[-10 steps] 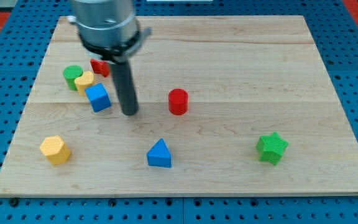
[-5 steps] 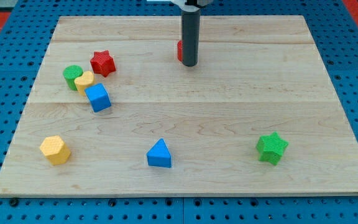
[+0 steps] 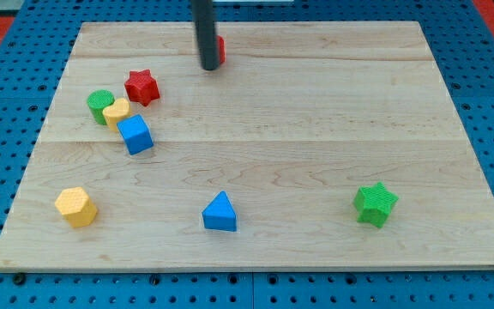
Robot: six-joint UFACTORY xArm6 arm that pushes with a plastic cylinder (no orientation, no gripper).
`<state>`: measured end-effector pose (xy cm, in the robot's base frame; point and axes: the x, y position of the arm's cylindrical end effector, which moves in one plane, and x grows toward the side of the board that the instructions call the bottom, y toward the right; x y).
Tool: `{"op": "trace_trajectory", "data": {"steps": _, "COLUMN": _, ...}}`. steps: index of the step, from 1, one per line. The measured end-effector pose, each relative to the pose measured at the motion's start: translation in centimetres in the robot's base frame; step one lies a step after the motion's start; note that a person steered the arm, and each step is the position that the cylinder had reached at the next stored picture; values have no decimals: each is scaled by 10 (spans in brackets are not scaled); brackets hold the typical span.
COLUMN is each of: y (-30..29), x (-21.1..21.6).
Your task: Move the red circle to the top left
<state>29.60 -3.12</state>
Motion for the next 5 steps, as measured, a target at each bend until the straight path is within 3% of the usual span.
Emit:
{"op": "trace_trajectory", "data": {"steps": 1, "y": 33, "x": -20}}
{"op": "trace_trajectory", "data": {"steps": 2, "y": -4, "x": -43}}
{"op": "trace_trajectory", "data": {"steps": 3, "y": -65, "x": -42}}
{"op": "trace_trajectory", "data": {"steps": 4, "y": -29, "x": -33}}
{"op": "trace_trajectory", "data": {"steps": 5, "y": -34, "x": -11}}
